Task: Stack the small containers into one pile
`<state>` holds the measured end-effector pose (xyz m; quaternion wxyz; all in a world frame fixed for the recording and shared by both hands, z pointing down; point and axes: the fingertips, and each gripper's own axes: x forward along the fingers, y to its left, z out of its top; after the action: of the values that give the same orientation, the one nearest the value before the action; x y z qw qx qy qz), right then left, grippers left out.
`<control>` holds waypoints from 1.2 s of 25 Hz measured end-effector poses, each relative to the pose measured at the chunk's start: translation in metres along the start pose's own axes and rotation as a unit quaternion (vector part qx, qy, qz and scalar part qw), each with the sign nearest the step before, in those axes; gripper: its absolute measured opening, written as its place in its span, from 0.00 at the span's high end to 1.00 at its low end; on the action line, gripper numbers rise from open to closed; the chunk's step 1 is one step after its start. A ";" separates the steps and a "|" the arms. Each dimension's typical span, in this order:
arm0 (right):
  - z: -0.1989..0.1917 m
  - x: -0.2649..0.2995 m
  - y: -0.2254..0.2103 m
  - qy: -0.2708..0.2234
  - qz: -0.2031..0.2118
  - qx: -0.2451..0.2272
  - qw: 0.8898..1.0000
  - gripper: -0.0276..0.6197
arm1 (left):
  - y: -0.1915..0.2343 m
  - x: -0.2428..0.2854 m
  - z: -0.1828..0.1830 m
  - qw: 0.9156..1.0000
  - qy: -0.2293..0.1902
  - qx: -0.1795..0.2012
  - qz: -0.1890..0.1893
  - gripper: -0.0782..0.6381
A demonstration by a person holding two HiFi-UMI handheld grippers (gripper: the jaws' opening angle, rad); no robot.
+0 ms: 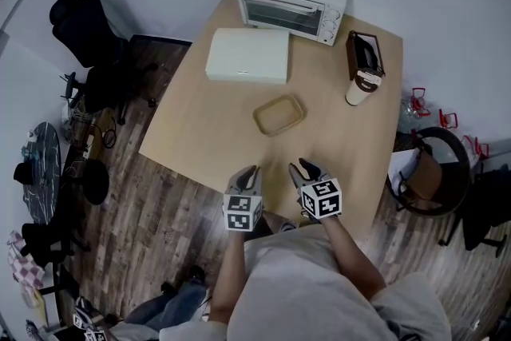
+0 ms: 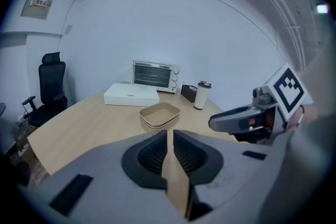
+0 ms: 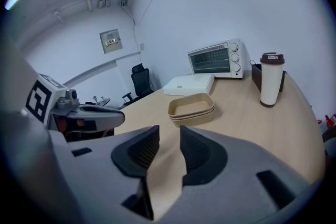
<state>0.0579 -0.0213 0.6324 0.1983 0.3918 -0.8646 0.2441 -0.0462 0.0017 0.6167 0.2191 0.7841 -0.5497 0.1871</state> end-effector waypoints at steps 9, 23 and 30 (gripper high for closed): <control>-0.015 -0.019 0.004 0.000 -0.004 -0.020 1.000 0.78 | -0.026 -0.012 -0.008 0.999 -0.027 -0.022 0.015 0.85; -0.014 -0.037 -0.002 -0.015 -0.011 -0.027 0.999 0.96 | -0.038 -0.013 -0.009 0.998 -0.034 -0.045 0.002 0.88; -0.013 -0.037 -0.007 -0.017 -0.019 -0.021 0.999 0.96 | -0.039 -0.014 -0.010 0.998 -0.034 -0.046 0.000 0.88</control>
<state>0.0882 0.0037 0.6253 0.1959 0.4079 -0.8653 0.2158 -0.0141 0.0295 0.6118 0.2357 0.7793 -0.5647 0.1350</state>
